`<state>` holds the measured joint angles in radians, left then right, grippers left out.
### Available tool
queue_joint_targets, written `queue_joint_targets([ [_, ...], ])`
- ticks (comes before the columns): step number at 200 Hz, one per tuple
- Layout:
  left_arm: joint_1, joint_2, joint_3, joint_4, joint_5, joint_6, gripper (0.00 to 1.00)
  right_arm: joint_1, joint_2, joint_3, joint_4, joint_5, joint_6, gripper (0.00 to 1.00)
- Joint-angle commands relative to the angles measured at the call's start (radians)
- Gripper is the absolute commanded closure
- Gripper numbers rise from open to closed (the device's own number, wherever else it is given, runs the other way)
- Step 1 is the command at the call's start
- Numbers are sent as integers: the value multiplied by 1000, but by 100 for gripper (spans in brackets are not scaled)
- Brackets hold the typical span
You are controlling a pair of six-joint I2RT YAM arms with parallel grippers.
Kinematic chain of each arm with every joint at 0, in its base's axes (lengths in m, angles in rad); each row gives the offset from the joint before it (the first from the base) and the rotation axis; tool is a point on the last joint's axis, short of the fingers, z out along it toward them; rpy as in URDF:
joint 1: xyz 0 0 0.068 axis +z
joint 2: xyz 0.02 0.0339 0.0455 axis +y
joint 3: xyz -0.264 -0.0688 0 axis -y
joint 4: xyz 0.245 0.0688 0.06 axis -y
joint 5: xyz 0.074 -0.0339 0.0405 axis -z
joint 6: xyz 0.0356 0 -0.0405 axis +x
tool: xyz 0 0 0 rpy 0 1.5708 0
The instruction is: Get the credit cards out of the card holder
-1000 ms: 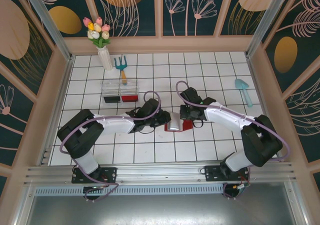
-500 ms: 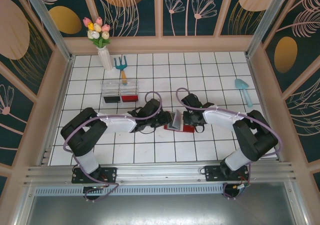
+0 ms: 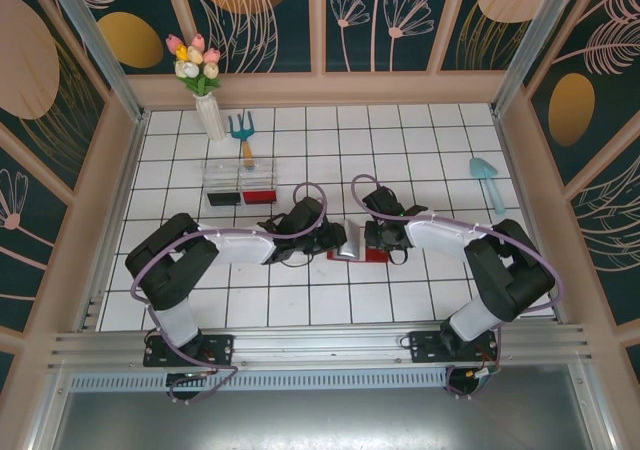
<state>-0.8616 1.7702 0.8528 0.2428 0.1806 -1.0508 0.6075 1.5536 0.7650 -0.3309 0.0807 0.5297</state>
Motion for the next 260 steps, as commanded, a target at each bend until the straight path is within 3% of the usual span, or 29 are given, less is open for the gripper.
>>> queue_joint_targets([
  [1,-3,8,34,30,38,21,63,-8,30,-35,-14,-3,-16,86],
  [48,-4,49,52,-18,40,12,62,-8,24,-35,-15,-2,-14,86],
  [114,-4,-9,29,-78,-55,13,59,-8,30,-39,-10,-6,-13,86],
  [184,-12,63,70,-17,54,28,60,-8,40,-35,-5,-10,-13,86],
  [260,-18,30,55,128,144,46,60,-12,43,-35,-5,-12,-11,86],
])
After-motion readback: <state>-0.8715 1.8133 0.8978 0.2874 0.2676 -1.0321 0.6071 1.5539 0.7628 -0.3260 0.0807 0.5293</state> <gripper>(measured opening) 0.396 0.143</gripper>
